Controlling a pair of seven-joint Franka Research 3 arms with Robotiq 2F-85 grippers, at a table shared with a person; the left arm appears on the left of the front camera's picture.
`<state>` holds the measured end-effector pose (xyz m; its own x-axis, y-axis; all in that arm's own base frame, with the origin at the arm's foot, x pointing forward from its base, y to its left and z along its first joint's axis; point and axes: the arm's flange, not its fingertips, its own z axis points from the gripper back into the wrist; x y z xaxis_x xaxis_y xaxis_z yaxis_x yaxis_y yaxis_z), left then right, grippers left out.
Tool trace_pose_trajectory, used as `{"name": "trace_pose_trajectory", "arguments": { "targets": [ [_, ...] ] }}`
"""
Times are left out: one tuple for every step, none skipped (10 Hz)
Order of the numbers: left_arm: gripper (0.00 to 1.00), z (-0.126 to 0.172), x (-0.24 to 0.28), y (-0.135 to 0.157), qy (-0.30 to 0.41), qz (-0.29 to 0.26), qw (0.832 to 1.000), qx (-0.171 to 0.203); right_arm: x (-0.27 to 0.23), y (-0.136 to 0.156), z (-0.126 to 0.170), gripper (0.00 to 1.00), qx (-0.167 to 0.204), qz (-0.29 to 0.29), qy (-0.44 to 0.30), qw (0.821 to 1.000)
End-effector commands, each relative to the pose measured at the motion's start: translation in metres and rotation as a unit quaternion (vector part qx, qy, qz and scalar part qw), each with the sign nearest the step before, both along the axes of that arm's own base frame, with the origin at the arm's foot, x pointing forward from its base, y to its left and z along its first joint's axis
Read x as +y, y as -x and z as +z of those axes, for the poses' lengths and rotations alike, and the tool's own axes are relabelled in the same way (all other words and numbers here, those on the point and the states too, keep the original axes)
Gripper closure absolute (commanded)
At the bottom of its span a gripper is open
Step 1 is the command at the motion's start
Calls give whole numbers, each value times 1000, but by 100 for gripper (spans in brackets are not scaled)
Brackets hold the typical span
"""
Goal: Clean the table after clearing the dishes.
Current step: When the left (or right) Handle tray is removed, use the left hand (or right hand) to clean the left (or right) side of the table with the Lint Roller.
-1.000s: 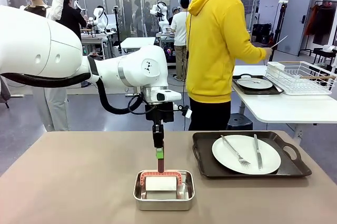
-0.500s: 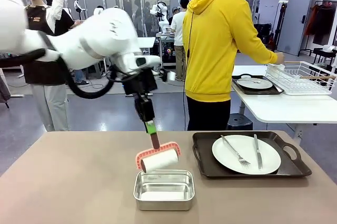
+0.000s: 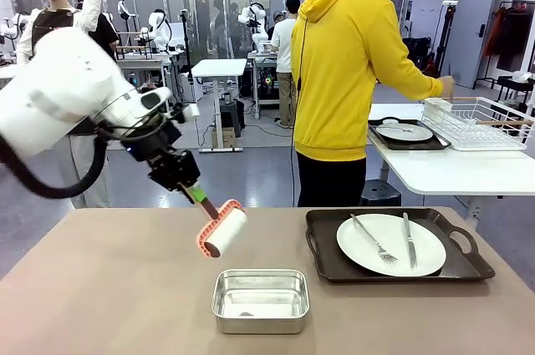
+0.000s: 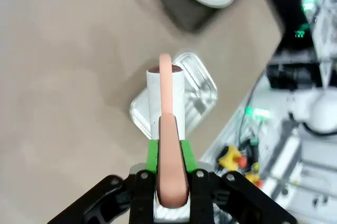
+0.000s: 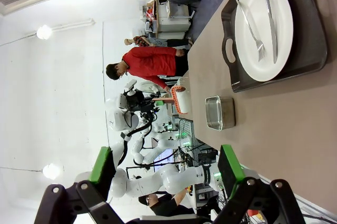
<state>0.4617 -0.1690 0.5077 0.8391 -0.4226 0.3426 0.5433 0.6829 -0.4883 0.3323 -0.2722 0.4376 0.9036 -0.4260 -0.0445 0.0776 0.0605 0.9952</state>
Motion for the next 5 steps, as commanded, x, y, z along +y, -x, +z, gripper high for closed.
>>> {"name": "trace_pose_trajectory", "arguments": {
  "targets": [
    [98, -19, 6, 13, 22, 33, 998, -46, 1, 3, 2, 0, -4, 3, -4, 1000],
    [98, -28, 7, 8, 14, 1, 998, -60, 1, 3, 2, 0, -4, 3, -4, 1000],
    [98, -9, 14, 4, 10, 34, 999, -14, 1, 3, 2, 0, -4, 3, -4, 1000],
    [98, -9, 14, 4, 10, 34, 999, -14, 1, 3, 2, 0, -4, 3, -4, 1000],
    [98, -9, 14, 4, 10, 34, 999, -14, 1, 3, 2, 0, -4, 3, -4, 1000]
  ]
}}
